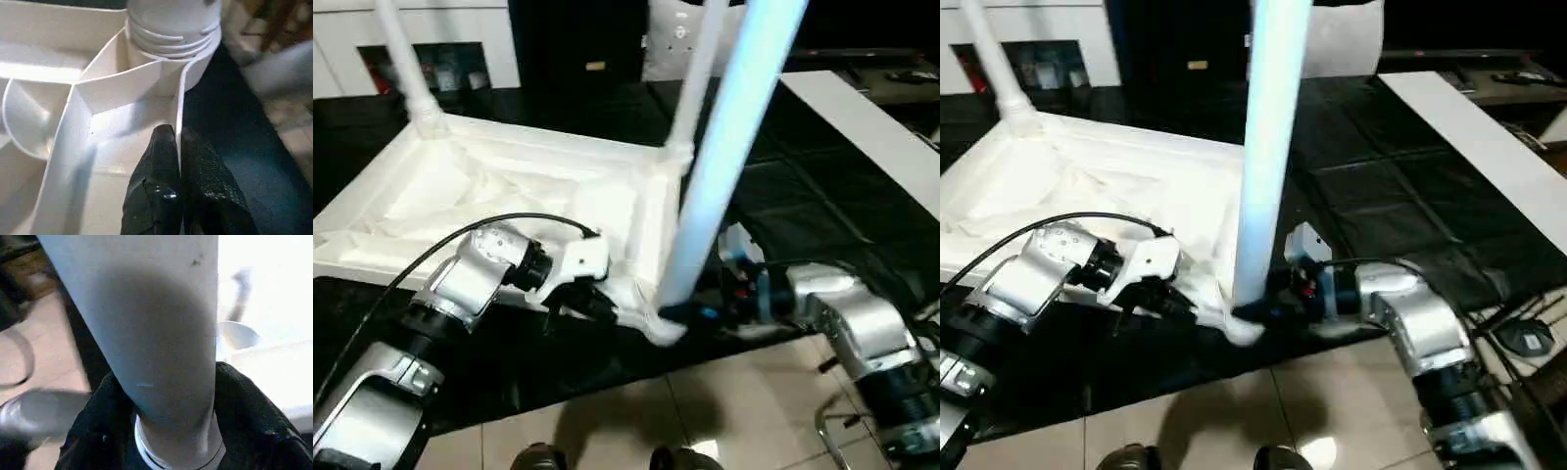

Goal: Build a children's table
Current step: Rotate leg to tighten

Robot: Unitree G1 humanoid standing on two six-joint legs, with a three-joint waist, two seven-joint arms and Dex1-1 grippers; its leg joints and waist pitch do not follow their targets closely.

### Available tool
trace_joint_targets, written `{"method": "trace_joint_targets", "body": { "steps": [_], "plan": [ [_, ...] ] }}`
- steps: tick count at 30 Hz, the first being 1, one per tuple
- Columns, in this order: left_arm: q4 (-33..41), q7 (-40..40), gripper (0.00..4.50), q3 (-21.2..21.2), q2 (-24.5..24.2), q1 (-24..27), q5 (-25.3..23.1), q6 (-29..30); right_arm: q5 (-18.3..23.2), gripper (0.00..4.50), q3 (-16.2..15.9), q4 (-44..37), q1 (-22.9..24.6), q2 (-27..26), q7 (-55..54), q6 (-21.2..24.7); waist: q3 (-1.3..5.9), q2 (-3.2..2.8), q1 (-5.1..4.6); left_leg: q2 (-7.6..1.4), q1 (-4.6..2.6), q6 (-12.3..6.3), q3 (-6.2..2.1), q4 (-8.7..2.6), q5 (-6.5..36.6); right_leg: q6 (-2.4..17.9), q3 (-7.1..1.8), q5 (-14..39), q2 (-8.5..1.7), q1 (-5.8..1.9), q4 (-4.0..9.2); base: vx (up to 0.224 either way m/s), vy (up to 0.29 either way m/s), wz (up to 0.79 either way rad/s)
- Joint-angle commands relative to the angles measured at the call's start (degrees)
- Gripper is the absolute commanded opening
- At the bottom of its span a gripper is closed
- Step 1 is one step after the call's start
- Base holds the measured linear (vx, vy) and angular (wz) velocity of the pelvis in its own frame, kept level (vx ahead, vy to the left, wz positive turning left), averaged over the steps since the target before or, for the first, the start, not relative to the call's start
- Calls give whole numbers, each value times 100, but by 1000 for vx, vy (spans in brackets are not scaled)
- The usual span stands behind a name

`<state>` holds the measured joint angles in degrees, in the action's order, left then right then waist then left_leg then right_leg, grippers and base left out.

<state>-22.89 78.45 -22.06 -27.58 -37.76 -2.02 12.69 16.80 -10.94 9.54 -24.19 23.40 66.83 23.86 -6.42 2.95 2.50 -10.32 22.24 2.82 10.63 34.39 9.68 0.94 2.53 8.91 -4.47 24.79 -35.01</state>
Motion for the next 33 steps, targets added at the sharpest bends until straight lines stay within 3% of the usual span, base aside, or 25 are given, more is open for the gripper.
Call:
{"method": "trace_joint_targets", "body": {
  "steps": [1,2,3,4,5,8,10,12,15,16,17,20,25,26,30,33],
  "plan": [
    [159,-535,0,85,268,39,24,242,-29,206,-142,-94,32,-251,-364,122,425,-12,-26,-241,-114,-38,-93,-434,1456,987,-220,2409,-330,-296,501,0,0,0],
    [204,-990,0,265,432,61,13,560,-251,205,-25,97,-39,-654,-1156,122,407,-20,-106,-233,-91,60,-108,-440,1564,882,-224,2671,-338,-291,509,0,0,0],
    [218,-1089,0,301,470,61,8,631,-278,205,9,133,-57,-735,-1316,147,408,-11,-149,-210,-83,106,-140,-449,1663,764,-188,2954,-340,-301,549,0,0,0],
    [242,-1431,0,424,604,47,-20,876,-333,203,119,250,-121,-975,-1761,206,407,14,-184,-214,-77,136,-136,-448,1669,725,-195,3002,-337,-293,543,0,0,0],
    [294,-1622,0,496,696,41,-29,1099,-372,202,189,310,-166,-1122,-2050,247,409,-2,-244,-201,-89,134,-146,-434,1717,702,-191,3100,-341,-271,570,0,0,0],
    [352,-2383,0,714,1065,-33,-162,1680,-568,199,320,579,-387,-1590,-2937,306,413,-22,-341,-189,-78,63,-140,-421,1673,722,-198,2984,-320,-259,574,0,0,0],
    [334,-2910,0,849,1365,-110,-222,1898,-722,199,408,872,-608,-1869,-3572,322,405,-27,-354,-179,-86,2,-133,-416,1684,709,-195,2953,-308,-252,605,0,0,0],
    [362,-3307,0,926,1606,-166,-268,2092,-923,199,555,1162,-805,-2137,-4216,360,425,-3,-390,-166,-96,2,-129,-403,1651,757,-188,2871,-293,-246,598,0,0,0],
    [348,-3427,0,896,1678,-219,-345,2123,-1010,199,583,1265,-844,-2217,-4348,192,436,-10,-377,-181,-84,-104,-111,-412,1533,801,-206,2365,-275,-261,569,0,0,0],
    [345,-3443,0,902,1686,-227,-351,2131,-977,253,623,1257,-828,-2246,-4356,166,444,-14,-371,-183,-81,-127,-104,-408,1477,834,-213,2202,-277,-268,551,0,0,0],
    [352,-3453,0,891,1675,-230,-364,2147,-927,253,661,1243,-813,-2277,-4344,160,460,-22,-360,-187,-81,-183,-95,-404,1334,935,-221,1848,-270,-282,516,0,0,0],
    [378,-3345,0,796,1553,-207,-405,2112,-887,275,652,1140,-730,-2256,-4255,141,467,-29,-337,-182,-68,-311,-75,-399,1135,1116,-224,1436,-272,-320,479,0,0,0],
    [427,-3281,0,738,1429,-124,-422,2103,-914,325,683,999,-584,-2141,-4179,40,439,-37,-323,-197,-79,-274,-77,-416,1240,1074,-224,1690,-280,-312,510,0,0,0],
    [361,-3213,0,702,1358,-123,-433,1988,-836,339,697,870,-496,-2024,-3994,-12,440,-76,-326,-200,-87,-239,-86,-427,1303,1057,-219,1733,-268,-312,523,0,0,0],
    [229,-2942,0,617,1158,-119,-440,1677,-607,371,716,481,-283,-1702,-3401,-42,443,-72,-310,-207,-80,-264,-99,-440,1304,1067,-214,1562,-269,-349,517,0,0,0],
    [120,-2556,0,522,941,-117,-399,1311,-386,389,717,143,-84,-1279,-2733,-13,454,-63,-309,-208,-55,-383,-93,-432,1147,1149,-219,1308,-280,-366,486,0,0,0]
  ]
}}
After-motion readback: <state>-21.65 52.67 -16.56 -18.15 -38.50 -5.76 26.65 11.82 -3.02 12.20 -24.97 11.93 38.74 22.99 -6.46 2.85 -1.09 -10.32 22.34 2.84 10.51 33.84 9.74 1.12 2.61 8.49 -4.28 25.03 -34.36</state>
